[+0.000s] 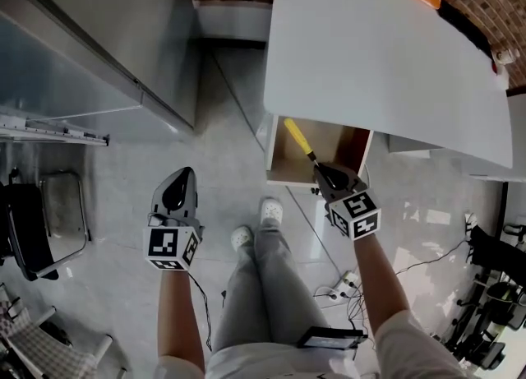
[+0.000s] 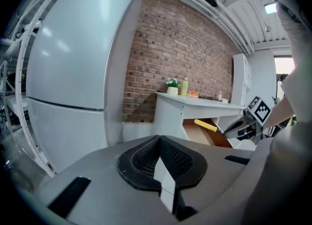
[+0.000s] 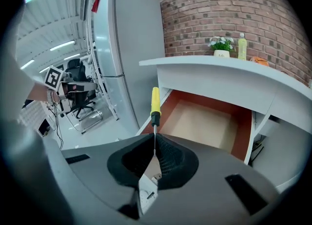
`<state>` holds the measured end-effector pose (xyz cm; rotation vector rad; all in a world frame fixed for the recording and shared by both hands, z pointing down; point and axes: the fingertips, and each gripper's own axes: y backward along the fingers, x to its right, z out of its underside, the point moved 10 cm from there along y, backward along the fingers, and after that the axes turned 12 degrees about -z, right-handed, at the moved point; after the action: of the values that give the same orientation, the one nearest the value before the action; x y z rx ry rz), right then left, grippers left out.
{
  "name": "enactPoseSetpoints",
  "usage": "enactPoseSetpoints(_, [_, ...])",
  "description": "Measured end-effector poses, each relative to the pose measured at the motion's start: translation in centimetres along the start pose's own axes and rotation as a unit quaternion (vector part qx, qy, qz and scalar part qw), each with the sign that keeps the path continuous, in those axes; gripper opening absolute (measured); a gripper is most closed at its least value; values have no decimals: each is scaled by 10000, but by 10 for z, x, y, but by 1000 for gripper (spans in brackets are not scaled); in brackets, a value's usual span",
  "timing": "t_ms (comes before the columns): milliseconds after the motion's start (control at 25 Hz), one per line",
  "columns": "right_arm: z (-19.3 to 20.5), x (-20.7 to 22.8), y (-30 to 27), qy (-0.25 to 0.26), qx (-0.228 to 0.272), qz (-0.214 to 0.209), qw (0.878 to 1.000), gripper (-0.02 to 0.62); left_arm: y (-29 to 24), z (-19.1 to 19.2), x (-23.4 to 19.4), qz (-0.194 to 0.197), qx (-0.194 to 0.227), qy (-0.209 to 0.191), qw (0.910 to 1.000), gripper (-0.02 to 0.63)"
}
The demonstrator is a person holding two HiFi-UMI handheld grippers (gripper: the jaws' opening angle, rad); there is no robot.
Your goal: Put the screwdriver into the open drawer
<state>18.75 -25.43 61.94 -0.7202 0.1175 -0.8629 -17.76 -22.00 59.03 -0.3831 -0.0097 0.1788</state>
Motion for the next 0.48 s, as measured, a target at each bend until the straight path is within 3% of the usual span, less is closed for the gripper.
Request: enactPoseSetpoints(480, [9,39,-56,-423,-1011,-40,9940,25,-21,-1,-3,-146,-110,173,9997,11])
